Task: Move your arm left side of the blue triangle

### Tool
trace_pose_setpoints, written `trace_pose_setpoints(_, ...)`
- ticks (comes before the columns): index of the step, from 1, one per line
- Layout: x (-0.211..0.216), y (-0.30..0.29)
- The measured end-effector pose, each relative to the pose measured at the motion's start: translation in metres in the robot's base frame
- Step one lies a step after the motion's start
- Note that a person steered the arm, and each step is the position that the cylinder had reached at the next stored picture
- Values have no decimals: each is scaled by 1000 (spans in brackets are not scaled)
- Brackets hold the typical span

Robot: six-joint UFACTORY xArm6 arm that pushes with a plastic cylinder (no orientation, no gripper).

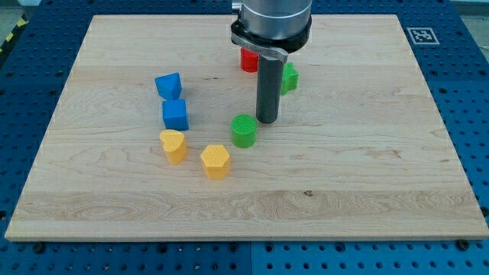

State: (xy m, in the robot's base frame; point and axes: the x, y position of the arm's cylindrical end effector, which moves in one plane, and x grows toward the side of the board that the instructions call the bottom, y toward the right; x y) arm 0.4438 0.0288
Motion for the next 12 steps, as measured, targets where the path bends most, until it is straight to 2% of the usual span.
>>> trace_pose_setpoints(3, -31, -42)
trace_pose_setpoints(4, -82, -66)
trace_pose_setpoints(5, -101, -76)
trace_pose_setpoints(6, -108, -103)
trace_pose_setpoints(7, -119, -167)
trace_pose_setpoints(8, -118, -202)
trace_pose_setpoints(9, -98, -235)
trace_pose_setpoints(10, -97, -236)
trace_pose_setpoints(12, -57, -236)
